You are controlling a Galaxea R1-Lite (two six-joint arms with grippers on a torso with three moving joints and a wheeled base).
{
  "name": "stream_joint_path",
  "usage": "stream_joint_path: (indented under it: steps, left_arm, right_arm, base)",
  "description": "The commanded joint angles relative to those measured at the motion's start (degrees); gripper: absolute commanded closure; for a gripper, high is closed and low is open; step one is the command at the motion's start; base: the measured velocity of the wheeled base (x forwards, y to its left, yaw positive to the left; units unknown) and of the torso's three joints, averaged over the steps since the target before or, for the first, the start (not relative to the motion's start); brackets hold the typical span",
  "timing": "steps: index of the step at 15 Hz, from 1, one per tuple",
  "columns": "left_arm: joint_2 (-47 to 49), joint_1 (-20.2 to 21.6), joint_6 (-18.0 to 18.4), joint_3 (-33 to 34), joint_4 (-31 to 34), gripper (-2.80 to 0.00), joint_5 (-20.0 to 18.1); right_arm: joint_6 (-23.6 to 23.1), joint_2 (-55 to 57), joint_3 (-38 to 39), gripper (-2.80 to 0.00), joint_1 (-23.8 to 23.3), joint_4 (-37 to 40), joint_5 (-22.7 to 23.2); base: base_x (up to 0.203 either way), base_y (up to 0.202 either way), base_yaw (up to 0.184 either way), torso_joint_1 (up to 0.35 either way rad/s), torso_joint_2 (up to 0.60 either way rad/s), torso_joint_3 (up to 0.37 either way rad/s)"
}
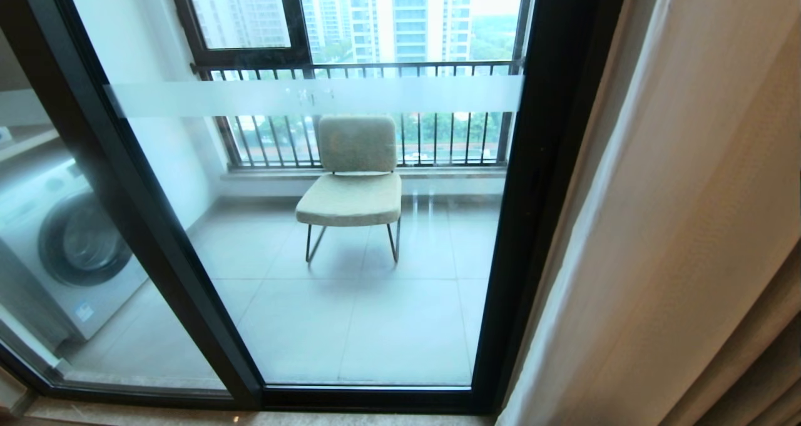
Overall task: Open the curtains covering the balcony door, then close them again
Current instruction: Close the inner curtains on both sides
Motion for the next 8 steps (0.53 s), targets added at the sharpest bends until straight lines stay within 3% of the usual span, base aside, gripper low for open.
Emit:
stream_joint_path:
  steps: [1,8]
  left_arm:
    - [0.0,0.0,0.0,0.0,0.0,0.0,0.0]
    - [0.0,0.0,0.0,0.0,0.0,0.0,0.0]
  right_arm:
    - [-0.2,5.8,-1.3,0.0,0.1,-2.7,1.6]
    - [0.9,33.9,-11.2,0.0,-1.1,-24.6,3.9]
  base:
    - [0.0,0.0,0.0,0.0,0.0,0.0]
    - [0.0,0.0,0.0,0.0,0.0,0.0]
